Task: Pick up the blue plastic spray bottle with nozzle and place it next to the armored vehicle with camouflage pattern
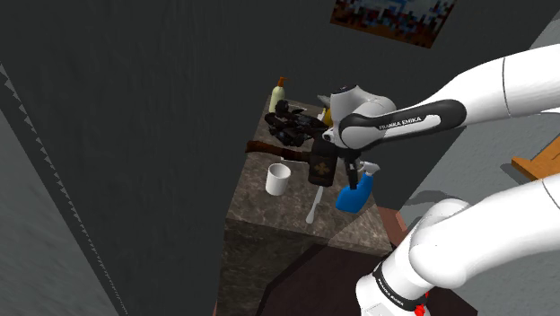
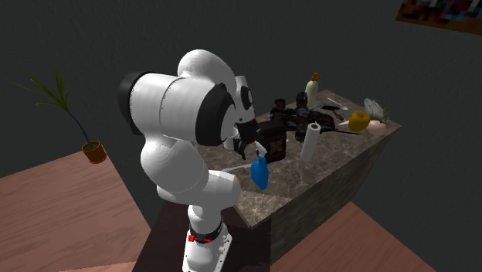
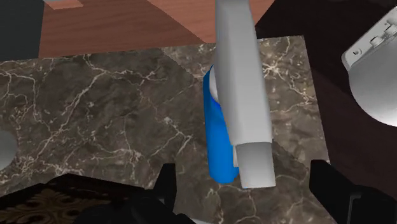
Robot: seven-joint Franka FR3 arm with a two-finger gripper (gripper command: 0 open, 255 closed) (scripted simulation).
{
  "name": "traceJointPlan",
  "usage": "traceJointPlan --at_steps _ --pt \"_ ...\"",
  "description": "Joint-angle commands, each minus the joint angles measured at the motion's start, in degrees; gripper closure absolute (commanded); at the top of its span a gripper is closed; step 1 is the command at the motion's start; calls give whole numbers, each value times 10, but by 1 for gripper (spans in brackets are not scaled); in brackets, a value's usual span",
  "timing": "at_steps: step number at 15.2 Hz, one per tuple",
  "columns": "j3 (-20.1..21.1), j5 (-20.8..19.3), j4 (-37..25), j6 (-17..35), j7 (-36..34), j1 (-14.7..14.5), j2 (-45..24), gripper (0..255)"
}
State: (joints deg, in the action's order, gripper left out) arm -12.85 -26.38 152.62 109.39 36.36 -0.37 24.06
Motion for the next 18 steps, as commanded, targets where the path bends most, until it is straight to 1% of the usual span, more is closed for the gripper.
traceJointPlan --at_steps 1,8,16,17,18 --pt "-6 -20 7 26 15 2 -21 0" --pt "-25 -51 45 92 6 18 -46 0" --pt "-25 -51 45 92 6 18 -46 0" --pt "-25 -51 45 92 6 18 -46 255" --pt "-25 -51 45 92 6 18 -46 255"
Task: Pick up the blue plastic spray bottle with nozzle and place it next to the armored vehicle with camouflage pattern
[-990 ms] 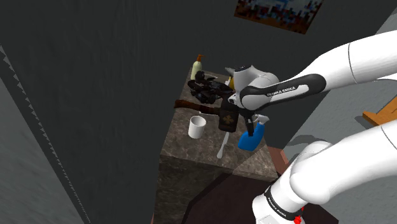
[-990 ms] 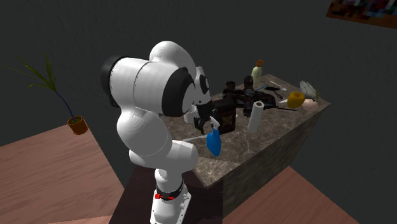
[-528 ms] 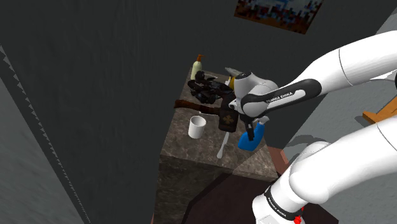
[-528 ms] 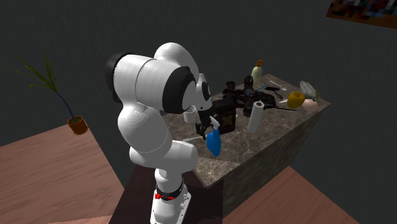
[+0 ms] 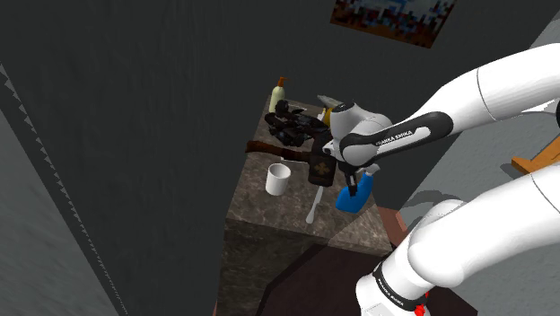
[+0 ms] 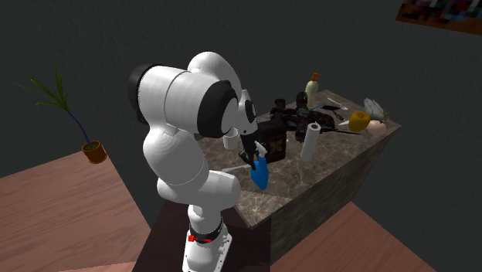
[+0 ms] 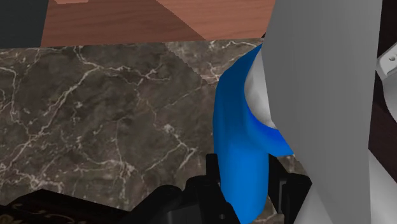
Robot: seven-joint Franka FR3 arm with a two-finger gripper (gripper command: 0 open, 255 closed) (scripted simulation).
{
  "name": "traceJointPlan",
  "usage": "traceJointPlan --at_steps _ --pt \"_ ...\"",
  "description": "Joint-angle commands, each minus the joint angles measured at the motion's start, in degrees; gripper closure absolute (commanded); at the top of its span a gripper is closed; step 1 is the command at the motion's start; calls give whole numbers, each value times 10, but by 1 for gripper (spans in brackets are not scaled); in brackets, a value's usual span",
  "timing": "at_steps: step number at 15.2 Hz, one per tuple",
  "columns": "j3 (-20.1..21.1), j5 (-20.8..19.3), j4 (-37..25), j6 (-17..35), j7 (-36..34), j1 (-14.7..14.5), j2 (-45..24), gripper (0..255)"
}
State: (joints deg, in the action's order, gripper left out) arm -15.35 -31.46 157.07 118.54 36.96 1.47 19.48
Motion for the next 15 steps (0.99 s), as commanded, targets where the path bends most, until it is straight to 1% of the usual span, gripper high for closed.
traceJointPlan --at_steps 1,8,15 --pt "0 0 0 0 0 0 0 255" --pt "0 0 0 0 0 0 0 255" --pt "9 14 -21 -66 22 -3 48 255"
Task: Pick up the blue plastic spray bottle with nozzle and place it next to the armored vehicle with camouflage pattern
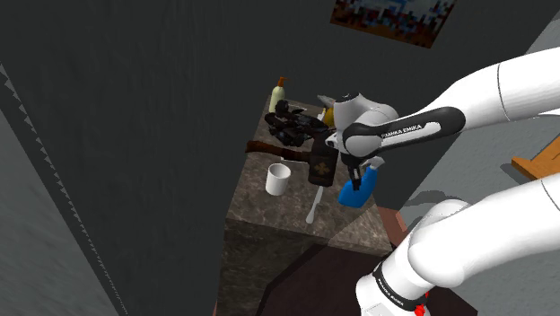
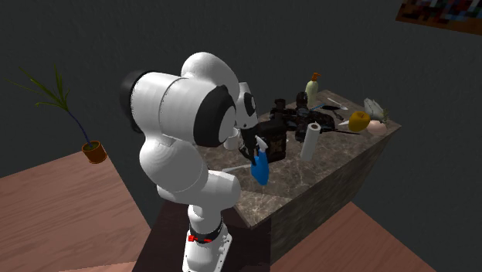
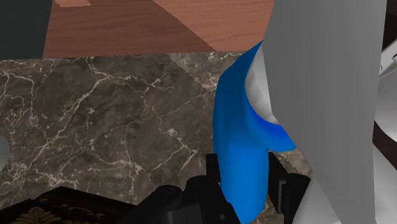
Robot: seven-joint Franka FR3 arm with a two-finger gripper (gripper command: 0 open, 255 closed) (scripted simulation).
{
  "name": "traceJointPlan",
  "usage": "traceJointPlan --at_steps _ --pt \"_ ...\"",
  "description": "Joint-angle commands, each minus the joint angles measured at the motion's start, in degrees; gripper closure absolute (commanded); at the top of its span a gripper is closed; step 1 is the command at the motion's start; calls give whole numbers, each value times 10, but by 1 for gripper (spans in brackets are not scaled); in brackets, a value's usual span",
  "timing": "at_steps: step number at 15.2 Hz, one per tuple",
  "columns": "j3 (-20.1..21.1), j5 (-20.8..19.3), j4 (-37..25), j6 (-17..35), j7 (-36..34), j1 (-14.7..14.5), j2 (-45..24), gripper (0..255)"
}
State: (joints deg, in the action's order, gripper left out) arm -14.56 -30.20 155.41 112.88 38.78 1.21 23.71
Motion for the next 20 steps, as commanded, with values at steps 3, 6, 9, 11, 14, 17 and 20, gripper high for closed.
traceJointPlan --at_steps 3,6,9,11,14,17,20 --pt "5 8 -15 -37 12 -1 23 255" --pt "9 13 -28 -63 21 -2 38 255" --pt "13 18 -41 -90 29 -3 52 255" --pt "16 21 -51 -107 34 -4 60 255" --pt "20 25 -67 -131 42 -5 70 255" --pt "25 29 -83 -156 50 -5 79 255" --pt "29 33 -100 -180 58 -6 87 255"
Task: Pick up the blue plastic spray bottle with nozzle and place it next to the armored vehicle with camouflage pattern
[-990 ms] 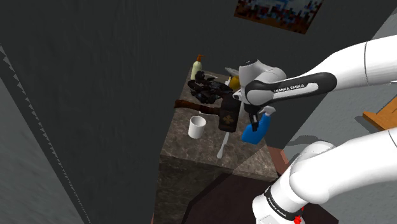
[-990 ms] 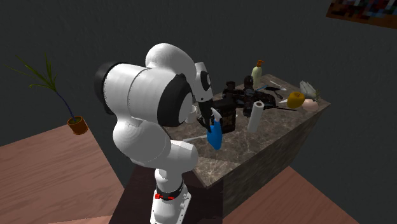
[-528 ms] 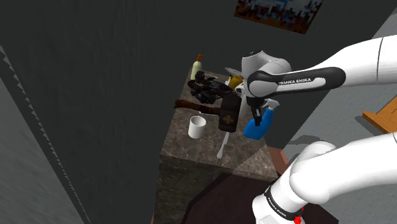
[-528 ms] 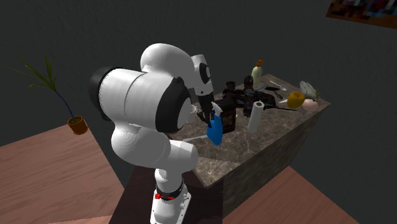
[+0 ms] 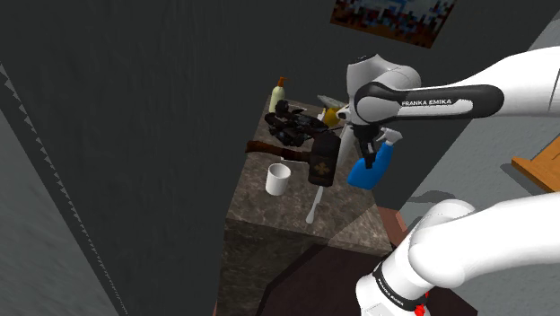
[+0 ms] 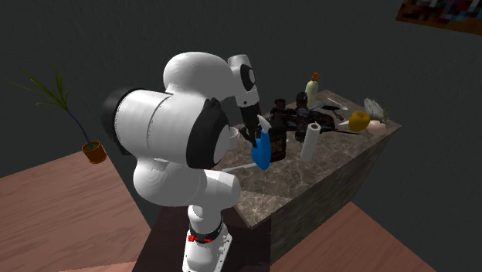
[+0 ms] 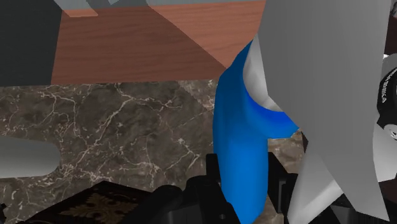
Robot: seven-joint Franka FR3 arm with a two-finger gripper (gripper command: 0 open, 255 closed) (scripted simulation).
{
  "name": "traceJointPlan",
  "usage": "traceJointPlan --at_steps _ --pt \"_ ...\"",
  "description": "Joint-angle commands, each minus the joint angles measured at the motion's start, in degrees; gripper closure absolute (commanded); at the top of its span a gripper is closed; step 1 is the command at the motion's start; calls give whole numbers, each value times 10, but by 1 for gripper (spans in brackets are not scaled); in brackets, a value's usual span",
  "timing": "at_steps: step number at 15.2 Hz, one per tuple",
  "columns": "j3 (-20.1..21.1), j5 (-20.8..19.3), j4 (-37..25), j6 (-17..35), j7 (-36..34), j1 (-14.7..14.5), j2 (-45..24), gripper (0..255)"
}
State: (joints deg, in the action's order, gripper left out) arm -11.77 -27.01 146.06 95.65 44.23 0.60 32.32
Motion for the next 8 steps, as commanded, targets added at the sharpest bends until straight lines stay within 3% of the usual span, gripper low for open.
traceJointPlan --at_steps 1,8 --pt "2 2 -13 -15 6 0 3 255" --pt "11 9 -58 -68 23 -1 13 255"
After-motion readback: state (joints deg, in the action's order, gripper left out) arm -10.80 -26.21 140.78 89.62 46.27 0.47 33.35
